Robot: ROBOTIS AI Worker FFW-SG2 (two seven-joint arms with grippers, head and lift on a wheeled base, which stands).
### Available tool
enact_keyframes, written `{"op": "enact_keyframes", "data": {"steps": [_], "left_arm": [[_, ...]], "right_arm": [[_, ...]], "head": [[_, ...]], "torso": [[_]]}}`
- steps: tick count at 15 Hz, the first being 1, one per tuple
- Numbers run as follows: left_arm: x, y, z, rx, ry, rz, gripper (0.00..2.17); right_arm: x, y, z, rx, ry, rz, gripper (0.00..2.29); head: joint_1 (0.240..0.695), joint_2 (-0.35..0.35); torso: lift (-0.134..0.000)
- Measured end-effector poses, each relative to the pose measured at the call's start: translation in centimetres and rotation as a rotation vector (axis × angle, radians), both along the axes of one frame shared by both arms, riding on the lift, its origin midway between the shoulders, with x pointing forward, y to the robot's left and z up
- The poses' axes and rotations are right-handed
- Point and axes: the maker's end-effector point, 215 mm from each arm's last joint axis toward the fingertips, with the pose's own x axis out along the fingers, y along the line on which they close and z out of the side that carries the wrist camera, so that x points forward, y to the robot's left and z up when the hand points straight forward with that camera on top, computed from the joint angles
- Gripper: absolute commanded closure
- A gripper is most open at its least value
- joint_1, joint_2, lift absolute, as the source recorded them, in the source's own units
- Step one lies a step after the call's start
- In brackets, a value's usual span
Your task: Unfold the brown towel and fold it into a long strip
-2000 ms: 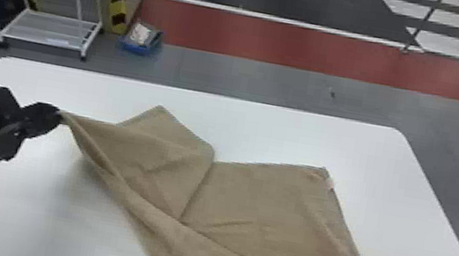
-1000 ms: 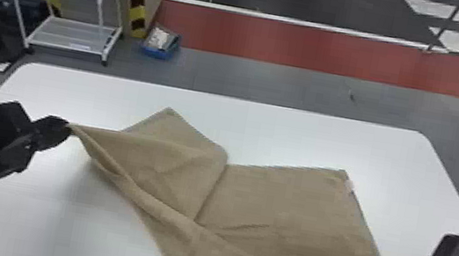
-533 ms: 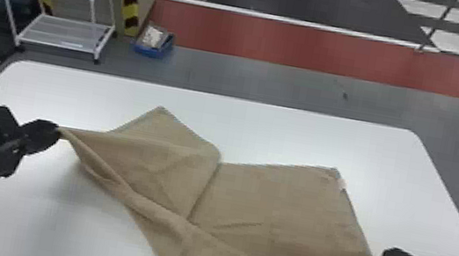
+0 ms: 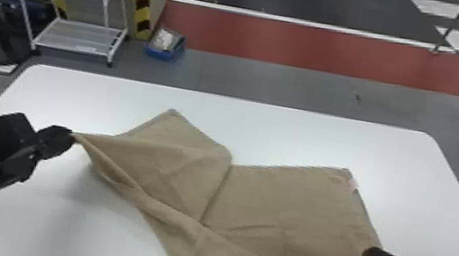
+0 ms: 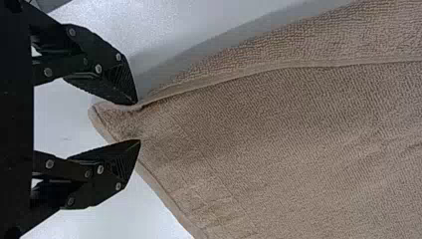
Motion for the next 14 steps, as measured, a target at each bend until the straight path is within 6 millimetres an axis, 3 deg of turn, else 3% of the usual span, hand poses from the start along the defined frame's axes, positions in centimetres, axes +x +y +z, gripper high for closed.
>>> {"op": "enact_keyframes", "data": {"steps": [1, 3, 9, 10, 12, 14], "left_arm": [[0.0, 0.1, 0.0, 0.000, -0.001, 0.001, 2.15], [0.1, 0.3, 0.1, 0.000, -0.004, 0.004, 2.15], [0.1, 0.8, 0.7, -0.002, -0.012, 0.009, 2.15], [0.1, 0.8, 1.3, -0.001, -0.021, 0.006, 2.15], [0.4, 1.1, 3.5, -0.002, -0.054, 0.010, 2.15], [0.9, 2.2, 7.3, -0.014, -0.096, 0.053, 2.15]], "right_arm": [[0.2, -0.1, 0.1, 0.000, -0.003, 0.001, 2.03], [0.4, -0.6, 0.5, -0.001, -0.010, -0.007, 2.17], [1.7, -1.9, 3.0, 0.100, -0.077, -0.100, 2.26], [2.6, -2.0, 4.5, 0.155, -0.114, -0.122, 2.26], [5.3, -2.4, 9.6, 0.294, -0.235, -0.186, 2.26], [8.3, -3.1, 16.3, 0.432, -0.381, -0.247, 2.26]], "head": [[0.695, -0.032], [0.695, -0.032], [0.695, -0.046], [0.695, -0.045], [0.695, -0.046], [0.695, -0.040]], "torso": [[-0.114], [-0.114], [-0.114], [-0.114], [-0.114], [-0.114]]}}
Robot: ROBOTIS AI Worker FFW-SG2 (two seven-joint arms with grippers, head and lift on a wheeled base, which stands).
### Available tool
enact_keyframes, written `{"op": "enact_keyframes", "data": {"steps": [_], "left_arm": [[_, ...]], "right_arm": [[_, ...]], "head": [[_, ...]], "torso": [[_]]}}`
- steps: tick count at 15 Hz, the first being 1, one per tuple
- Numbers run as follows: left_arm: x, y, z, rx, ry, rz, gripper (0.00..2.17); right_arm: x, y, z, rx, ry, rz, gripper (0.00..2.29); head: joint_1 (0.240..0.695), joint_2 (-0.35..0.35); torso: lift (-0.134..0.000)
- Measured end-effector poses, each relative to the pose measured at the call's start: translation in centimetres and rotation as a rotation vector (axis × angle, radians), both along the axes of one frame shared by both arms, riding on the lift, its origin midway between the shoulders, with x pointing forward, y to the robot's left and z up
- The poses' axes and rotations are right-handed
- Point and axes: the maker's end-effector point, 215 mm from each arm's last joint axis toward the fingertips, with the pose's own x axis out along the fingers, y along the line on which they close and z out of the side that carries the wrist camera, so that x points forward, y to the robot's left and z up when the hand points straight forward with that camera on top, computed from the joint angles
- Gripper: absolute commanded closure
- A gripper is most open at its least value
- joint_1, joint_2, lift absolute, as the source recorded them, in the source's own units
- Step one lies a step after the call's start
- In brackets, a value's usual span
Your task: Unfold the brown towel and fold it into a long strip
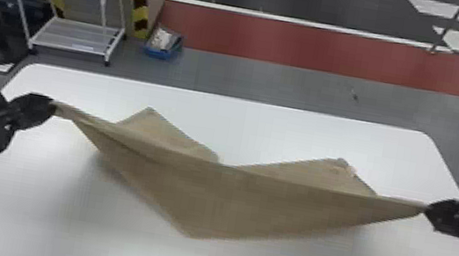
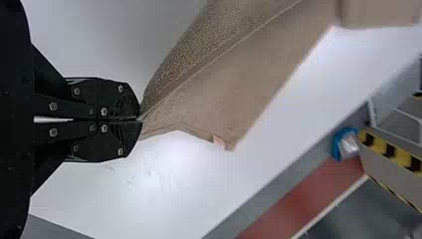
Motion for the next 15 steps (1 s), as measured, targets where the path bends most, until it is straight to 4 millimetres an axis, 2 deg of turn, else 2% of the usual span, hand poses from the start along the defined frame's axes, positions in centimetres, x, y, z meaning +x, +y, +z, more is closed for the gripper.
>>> {"op": "enact_keyframes", "data": {"steps": [2, 3, 4, 5, 7, 8, 11, 12, 13, 15], "left_arm": [[0.2, 1.4, 3.6, -0.019, -0.035, 0.058, 2.15], [0.4, 1.9, 5.1, -0.028, -0.047, 0.078, 2.15], [0.7, 2.4, 6.8, -0.032, -0.068, 0.093, 2.15], [1.3, 2.7, 8.4, -0.024, -0.090, 0.099, 2.15], [2.9, 2.3, 10.2, 0.007, -0.114, 0.093, 2.15], [4.3, 1.6, 10.5, 0.025, -0.116, 0.087, 2.15], [10.0, -0.7, 9.9, 0.029, -0.104, 0.122, 2.15], [12.9, -1.5, 9.9, 0.029, -0.110, 0.150, 2.15], [14.8, -1.9, 10.7, 0.025, -0.121, 0.167, 2.15], [16.7, -0.9, 13.3, -0.003, -0.157, 0.227, 2.15]], "right_arm": [[1.8, -0.6, 4.7, 0.057, -0.098, -0.038, 2.26], [2.5, -0.9, 6.2, 0.076, -0.132, -0.052, 2.26], [3.1, -1.1, 7.8, 0.105, -0.162, -0.068, 2.26], [3.6, -1.1, 8.9, 0.140, -0.182, -0.084, 2.26], [5.1, -0.6, 9.5, 0.200, -0.185, -0.106, 2.26], [6.8, -0.4, 9.5, 0.214, -0.191, -0.135, 2.26], [12.9, 0.3, 8.2, 0.191, -0.199, -0.237, 2.26], [15.6, 0.5, 7.9, 0.175, -0.205, -0.280, 2.26], [17.5, 1.0, 8.4, 0.175, -0.214, -0.300, 2.26], [21.3, 2.0, 11.5, 0.191, -0.254, -0.314, 2.26]], "head": [[0.695, -0.032], [0.694, -0.028], [0.673, -0.025], [0.631, -0.020], [0.600, -0.017], [0.586, -0.019], [0.540, -0.034], [0.525, -0.037], [0.506, -0.038], [0.441, -0.020]], "torso": [[-0.114], [-0.114], [-0.114], [-0.114], [-0.114], [-0.114], [-0.114], [-0.114], [-0.114], [-0.114]]}}
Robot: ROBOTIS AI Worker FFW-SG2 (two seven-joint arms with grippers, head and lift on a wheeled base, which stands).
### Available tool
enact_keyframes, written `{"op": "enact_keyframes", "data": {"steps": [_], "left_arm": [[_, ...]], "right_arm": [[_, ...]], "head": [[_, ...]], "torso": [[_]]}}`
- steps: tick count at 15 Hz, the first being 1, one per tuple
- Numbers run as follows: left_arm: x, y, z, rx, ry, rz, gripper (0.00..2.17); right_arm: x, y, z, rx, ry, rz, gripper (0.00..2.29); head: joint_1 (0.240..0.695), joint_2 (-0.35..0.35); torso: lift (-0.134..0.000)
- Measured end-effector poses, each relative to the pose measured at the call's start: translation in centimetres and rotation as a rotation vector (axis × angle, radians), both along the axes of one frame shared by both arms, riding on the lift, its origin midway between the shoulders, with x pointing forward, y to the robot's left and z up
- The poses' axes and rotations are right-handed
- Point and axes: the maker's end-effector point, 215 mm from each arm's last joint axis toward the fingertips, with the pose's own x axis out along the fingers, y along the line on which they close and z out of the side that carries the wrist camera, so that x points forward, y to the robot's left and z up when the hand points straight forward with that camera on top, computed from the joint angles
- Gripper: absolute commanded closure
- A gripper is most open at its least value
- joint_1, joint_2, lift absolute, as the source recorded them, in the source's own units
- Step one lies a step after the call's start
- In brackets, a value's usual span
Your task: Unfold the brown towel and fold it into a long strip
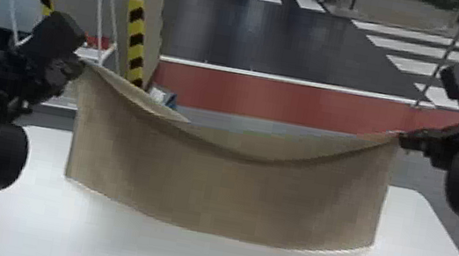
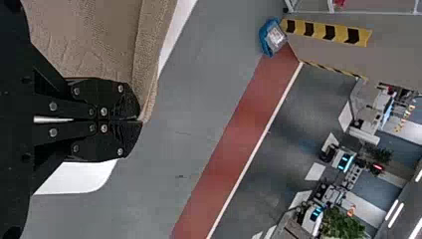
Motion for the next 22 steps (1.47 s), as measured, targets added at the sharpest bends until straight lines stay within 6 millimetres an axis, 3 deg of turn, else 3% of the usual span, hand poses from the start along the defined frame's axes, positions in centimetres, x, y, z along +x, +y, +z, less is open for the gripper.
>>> {"op": "enact_keyframes", "data": {"steps": [2, 4, 5, 6, 7, 9, 10, 11, 14, 16, 19, 22], "left_arm": [[-0.4, 1.7, 3.3, -0.023, -0.055, 0.040, 2.15], [-4.3, 5.4, 4.8, -0.043, -0.101, 0.090, 2.15], [-7.2, 7.3, 4.3, -0.042, -0.112, 0.113, 2.15], [-9.6, 8.2, 3.3, -0.036, -0.110, 0.120, 2.15], [-12.2, 8.3, 1.6, -0.013, -0.103, 0.112, 2.15], [-16.1, 7.0, -2.6, 0.069, -0.079, 0.061, 2.15], [-17.6, 5.9, -5.4, 0.104, -0.050, 0.023, 2.15], [-19.0, 4.8, -8.3, 0.123, -0.014, -0.009, 2.15], [-22.5, 3.2, -15.3, 0.149, 0.103, -0.075, 2.15], [-24.9, 3.8, -18.6, 0.165, 0.179, -0.088, 2.15], [-26.6, 5.4, -20.2, 0.182, 0.231, -0.082, 2.15], [-26.6, 6.4, -19.6, 0.194, 0.239, -0.077, 2.15]], "right_arm": [[1.4, 0.5, 3.4, 0.014, -0.045, 0.008, 2.26], [0.9, 0.9, 5.3, 0.035, -0.077, 0.035, 2.26], [-0.4, 0.6, 4.8, 0.035, -0.077, 0.050, 2.26], [-2.3, -0.1, 3.4, 0.023, -0.068, 0.060, 2.26], [-4.9, -0.8, 1.1, 0.003, -0.051, 0.078, 2.26], [-10.1, -1.4, -3.6, -0.064, -0.010, 0.133, 2.26], [-12.5, -1.4, -6.4, -0.107, 0.023, 0.170, 2.26], [-14.6, -1.2, -9.2, -0.144, 0.058, 0.213, 2.26], [-21.2, 0.5, -16.1, -0.184, 0.176, 0.362, 2.26], [-25.4, 1.3, -19.3, -0.184, 0.254, 0.450, 2.26], [-28.1, 1.2, -20.9, -0.171, 0.291, 0.488, 2.26], [-27.9, 1.1, -20.3, -0.149, 0.276, 0.487, 2.26]], "head": [[0.398, -0.005], [0.375, 0.019], [0.378, 0.037], [0.396, 0.050], [0.462, 0.052], [0.548, 0.041], [0.633, 0.026], [0.683, 0.018], [0.695, 0.011], [0.695, 0.036], [0.695, 0.056], [0.695, 0.079]], "torso": [[-0.114], [-0.114], [-0.114], [-0.114], [-0.114], [-0.114], [-0.114], [-0.114], [-0.114], [-0.114], [-0.114], [-0.114]]}}
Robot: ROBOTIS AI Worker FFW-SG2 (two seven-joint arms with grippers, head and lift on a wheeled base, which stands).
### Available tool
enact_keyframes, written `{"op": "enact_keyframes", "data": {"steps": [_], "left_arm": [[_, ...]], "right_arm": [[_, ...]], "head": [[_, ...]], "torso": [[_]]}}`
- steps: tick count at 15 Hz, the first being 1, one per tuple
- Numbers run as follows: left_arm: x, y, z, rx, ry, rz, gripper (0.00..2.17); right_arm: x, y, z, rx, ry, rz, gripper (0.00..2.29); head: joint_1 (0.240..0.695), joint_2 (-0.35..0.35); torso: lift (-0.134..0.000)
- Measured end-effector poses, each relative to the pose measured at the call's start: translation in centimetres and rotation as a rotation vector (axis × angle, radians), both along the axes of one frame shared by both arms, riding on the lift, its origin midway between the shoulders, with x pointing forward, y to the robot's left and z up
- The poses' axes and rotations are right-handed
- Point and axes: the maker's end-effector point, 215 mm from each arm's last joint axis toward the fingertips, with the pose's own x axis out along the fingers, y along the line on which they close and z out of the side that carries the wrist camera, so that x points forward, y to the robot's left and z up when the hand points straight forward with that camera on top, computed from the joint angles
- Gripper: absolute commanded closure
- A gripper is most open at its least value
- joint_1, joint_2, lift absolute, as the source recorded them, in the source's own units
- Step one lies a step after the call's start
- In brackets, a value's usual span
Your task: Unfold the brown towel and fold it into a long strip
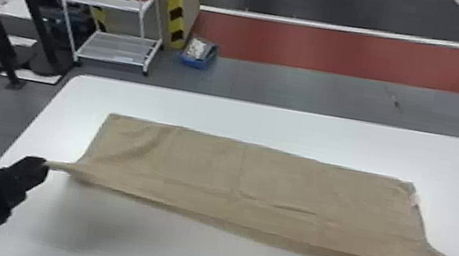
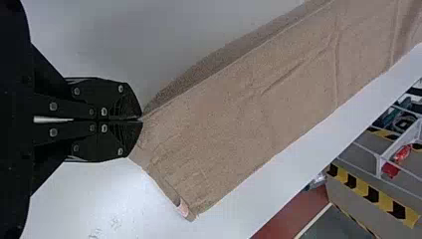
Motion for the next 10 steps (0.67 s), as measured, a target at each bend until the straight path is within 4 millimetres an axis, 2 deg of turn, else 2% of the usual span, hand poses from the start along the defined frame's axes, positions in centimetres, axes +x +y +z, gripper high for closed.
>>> {"op": "enact_keyframes", "data": {"steps": [3, 5, 8, 10], "left_arm": [[1.9, -0.8, 0.3, 0.018, 0.047, -0.048, 2.15], [4.3, -1.9, 0.2, 0.063, 0.087, -0.095, 2.15], [7.6, -3.3, 0.1, 0.137, 0.139, -0.152, 2.15], [9.9, -3.3, 0.0, 0.166, 0.164, -0.160, 2.15]], "right_arm": [[2.7, 0.0, 1.2, 0.050, 0.000, -0.030, 2.26], [5.4, 0.0, 1.7, 0.079, 0.019, -0.061, 2.26], [9.0, 0.3, 1.5, 0.101, 0.068, -0.087, 2.26], [11.0, 0.0, 0.9, 0.105, 0.105, -0.116, 2.26]], "head": [[0.695, 0.070], [0.695, 0.047], [0.695, 0.028], [0.695, 0.023]], "torso": [[-0.114], [-0.114], [-0.114], [-0.114]]}}
